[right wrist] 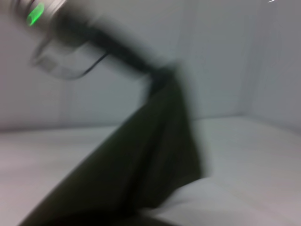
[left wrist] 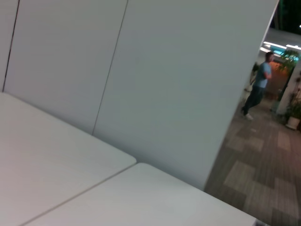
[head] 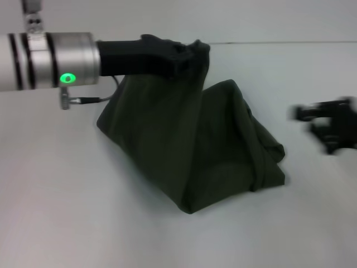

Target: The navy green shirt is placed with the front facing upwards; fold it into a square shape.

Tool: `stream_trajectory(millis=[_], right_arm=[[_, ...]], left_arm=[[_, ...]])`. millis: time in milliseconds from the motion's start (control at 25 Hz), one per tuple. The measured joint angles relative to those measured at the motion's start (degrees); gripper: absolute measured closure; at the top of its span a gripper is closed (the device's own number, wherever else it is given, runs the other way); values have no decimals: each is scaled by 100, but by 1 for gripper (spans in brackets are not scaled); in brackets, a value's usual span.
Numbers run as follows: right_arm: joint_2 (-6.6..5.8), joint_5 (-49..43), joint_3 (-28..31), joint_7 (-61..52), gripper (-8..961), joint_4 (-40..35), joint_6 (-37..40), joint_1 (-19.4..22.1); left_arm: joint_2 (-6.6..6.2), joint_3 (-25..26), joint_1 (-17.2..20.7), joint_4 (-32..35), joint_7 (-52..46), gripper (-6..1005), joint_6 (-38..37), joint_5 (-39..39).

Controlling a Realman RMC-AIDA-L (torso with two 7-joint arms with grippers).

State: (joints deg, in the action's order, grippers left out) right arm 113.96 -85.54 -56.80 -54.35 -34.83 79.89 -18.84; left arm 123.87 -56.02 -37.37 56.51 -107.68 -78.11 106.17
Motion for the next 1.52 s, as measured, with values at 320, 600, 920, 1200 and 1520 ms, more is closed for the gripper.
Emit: stream_trajectory(millis=[320,600,920,1200,1520], right_arm=[[-172,-71,2013,-49,950,9,982,754],[-164,-314,2262,-65,949,53,795,688],[-142,-323,2328,-121,948,28,607,604],[-124,-352,2332,-218,947,22,495,431],[-110,-871,2326,-626,946,-145,303,219]], left_arm=[[12,-738,-448,-300,-226,865,596,-4],[72,-1370,-371,-218,-201,859,603,-280],[78,-2747,-175,-1377,306,851,1624,-1348],[76,-3543,-167,-1637,419,802,2065,-1988],[45,-3003,112,-1445,425,465,1045,-1703]])
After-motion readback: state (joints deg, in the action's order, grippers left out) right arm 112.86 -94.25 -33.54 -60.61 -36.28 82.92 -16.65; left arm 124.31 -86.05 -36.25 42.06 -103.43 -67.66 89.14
